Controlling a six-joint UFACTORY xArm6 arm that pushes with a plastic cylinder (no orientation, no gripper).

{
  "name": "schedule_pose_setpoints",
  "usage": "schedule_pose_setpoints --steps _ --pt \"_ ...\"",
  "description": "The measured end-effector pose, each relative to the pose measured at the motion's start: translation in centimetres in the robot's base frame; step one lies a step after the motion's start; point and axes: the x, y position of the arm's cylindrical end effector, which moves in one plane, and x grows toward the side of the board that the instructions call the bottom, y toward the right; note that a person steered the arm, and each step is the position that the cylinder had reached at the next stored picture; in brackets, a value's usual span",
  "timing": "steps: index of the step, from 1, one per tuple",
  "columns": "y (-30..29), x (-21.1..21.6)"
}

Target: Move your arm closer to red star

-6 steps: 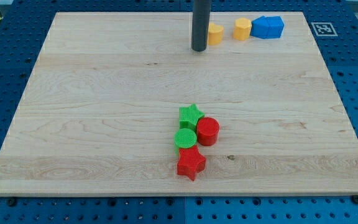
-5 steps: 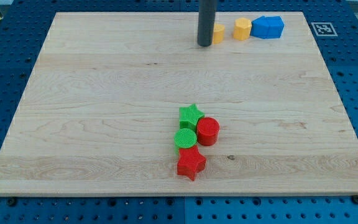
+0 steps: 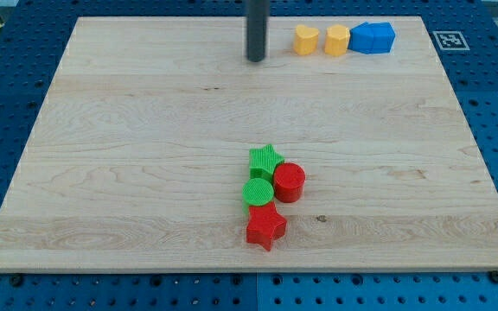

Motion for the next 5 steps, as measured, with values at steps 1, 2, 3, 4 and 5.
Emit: schedule_pose_setpoints --steps 1,2,3,4,5 --pt "-5.8 2.3" --pt "-12.5 5.0" --pt "-14.9 12.3" --pt "-14.5 20.2" --pt "-14.5 25.8"
